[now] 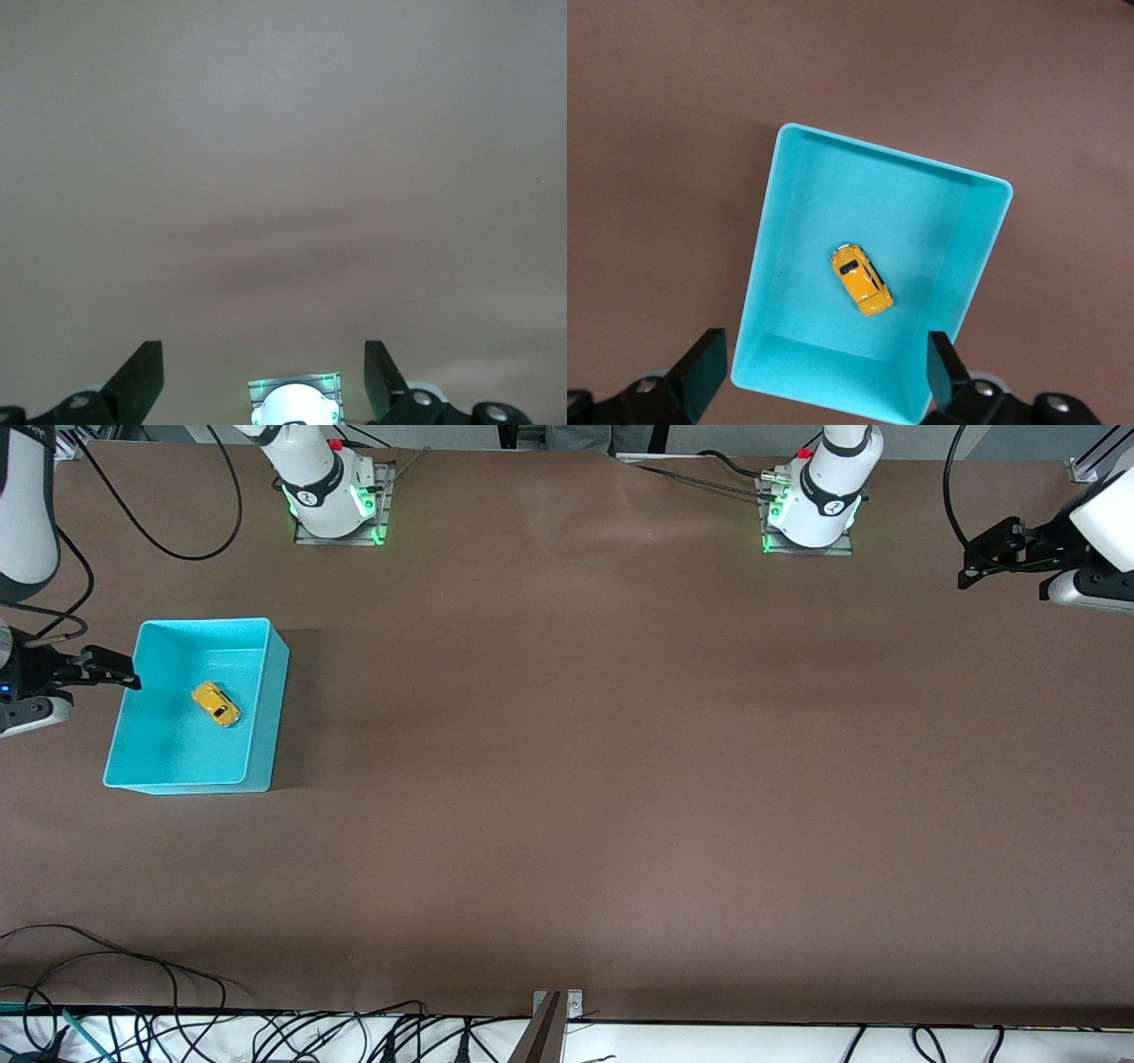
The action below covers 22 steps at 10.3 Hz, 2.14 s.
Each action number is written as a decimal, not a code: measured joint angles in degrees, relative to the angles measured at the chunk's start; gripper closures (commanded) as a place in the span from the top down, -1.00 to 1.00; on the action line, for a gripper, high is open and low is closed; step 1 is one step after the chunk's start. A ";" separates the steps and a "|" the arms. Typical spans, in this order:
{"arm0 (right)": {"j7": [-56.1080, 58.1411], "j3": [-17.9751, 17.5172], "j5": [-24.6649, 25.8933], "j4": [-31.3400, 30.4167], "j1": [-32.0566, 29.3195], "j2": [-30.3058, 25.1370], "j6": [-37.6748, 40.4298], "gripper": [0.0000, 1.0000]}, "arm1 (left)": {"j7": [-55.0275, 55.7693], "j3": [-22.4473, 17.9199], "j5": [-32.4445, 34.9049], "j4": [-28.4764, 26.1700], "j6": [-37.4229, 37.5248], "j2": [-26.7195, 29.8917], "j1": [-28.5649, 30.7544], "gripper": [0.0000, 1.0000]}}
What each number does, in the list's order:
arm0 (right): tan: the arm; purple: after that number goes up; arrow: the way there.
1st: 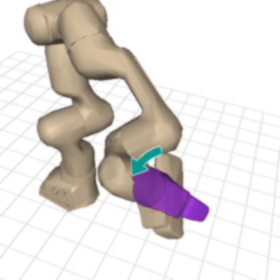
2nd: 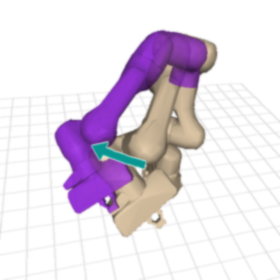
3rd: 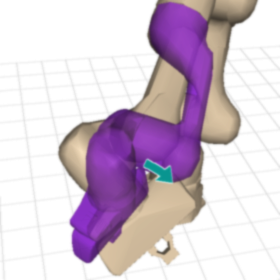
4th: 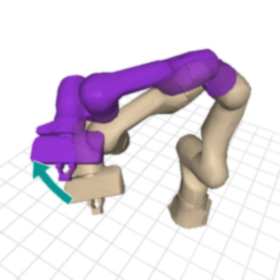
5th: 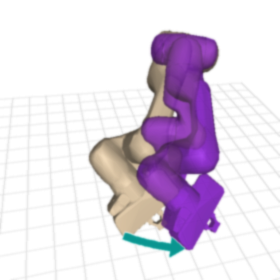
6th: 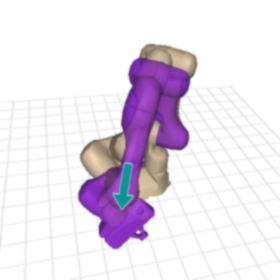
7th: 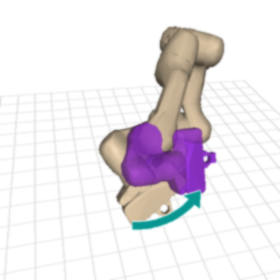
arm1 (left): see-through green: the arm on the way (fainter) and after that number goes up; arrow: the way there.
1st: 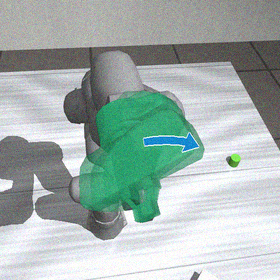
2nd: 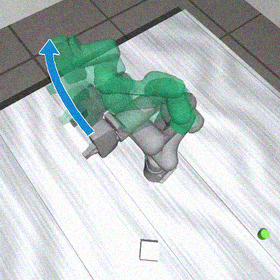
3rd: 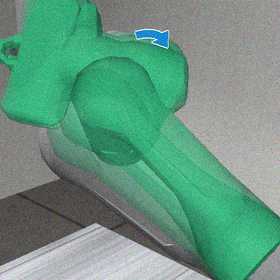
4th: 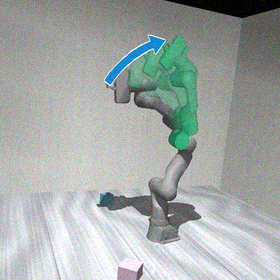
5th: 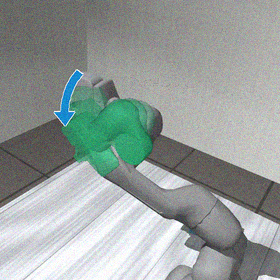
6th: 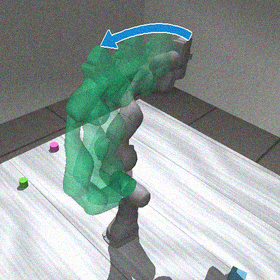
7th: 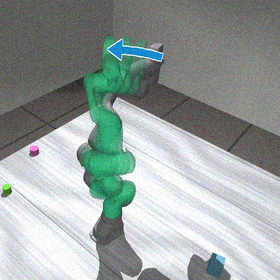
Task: Wind up and store yellow beetle car
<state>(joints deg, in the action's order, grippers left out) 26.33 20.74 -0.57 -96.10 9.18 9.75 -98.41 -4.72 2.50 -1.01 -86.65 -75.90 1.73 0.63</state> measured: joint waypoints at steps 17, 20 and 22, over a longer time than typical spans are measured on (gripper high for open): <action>-19.99 -14.54 3.06 -0.47 -9.30 -8.24 8.54 1.00 | 0.89 -0.12 -0.40 -0.19 0.21 0.35 0.38 1.00; -20.26 -15.07 3.07 -0.07 -9.30 -7.79 7.62 1.00 | 0.95 -0.12 -0.41 -0.22 0.16 0.36 0.38 1.00; -20.26 -15.09 3.07 0.50 -9.30 -7.43 7.60 1.00 | 0.97 -0.21 -0.41 -0.22 0.14 0.36 0.40 1.00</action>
<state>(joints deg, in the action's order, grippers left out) 6.07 5.65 2.50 -95.60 -0.12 2.32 -90.81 -3.75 2.29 -1.42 -86.87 -75.77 2.09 1.03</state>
